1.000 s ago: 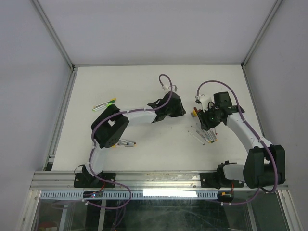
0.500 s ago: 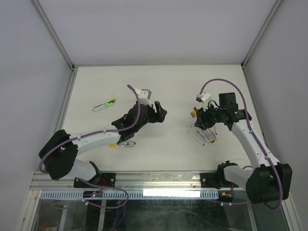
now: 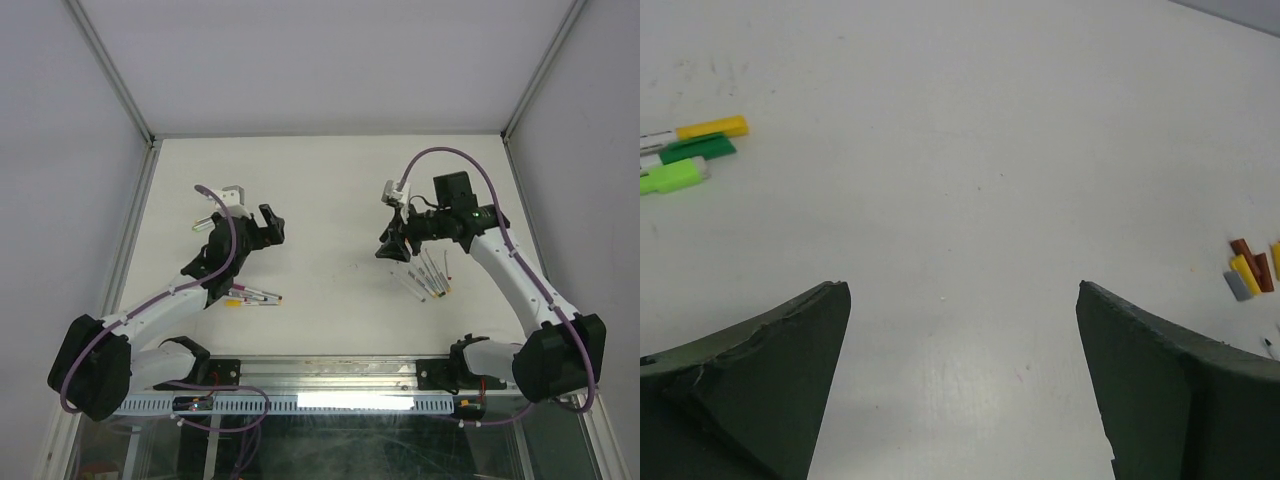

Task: Open the pen caps
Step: Move the pen to the center of the board.

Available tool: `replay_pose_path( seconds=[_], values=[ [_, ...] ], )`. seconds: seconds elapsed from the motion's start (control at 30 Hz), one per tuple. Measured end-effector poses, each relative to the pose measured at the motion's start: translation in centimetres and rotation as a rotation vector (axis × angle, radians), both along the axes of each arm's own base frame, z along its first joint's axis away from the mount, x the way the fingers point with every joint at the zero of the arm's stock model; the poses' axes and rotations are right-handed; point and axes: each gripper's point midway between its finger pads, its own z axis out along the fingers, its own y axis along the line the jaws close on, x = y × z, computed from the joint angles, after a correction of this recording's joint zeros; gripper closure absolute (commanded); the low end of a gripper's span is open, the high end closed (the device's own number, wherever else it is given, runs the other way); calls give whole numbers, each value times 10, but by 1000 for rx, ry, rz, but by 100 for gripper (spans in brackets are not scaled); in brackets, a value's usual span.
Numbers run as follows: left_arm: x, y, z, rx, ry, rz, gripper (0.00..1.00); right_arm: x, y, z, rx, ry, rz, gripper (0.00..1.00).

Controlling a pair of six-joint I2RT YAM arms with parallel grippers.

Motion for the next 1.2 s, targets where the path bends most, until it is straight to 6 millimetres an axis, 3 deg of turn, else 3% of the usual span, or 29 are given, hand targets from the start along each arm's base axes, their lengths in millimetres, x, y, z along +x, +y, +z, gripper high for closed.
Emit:
replay_pose_path(
  seconds=[0.2,0.47,0.63,1.0,1.2],
  values=[
    [7,20,-8,-1,36,28,1,-9,9,-10,15,44,70,51],
    [-17,0,-16,-132,126,-70,1,-27,11,-30,42,106,109,51],
    [-37,-8,-13,-241,152,-113,1,-30,13,-30,56,107,124,51],
    [-68,-7,-13,-449,249,-62,1,-32,20,-31,51,73,151,51],
    [-83,-4,-43,-511,411,27,1,-35,27,-32,38,58,175,51]
  ],
)
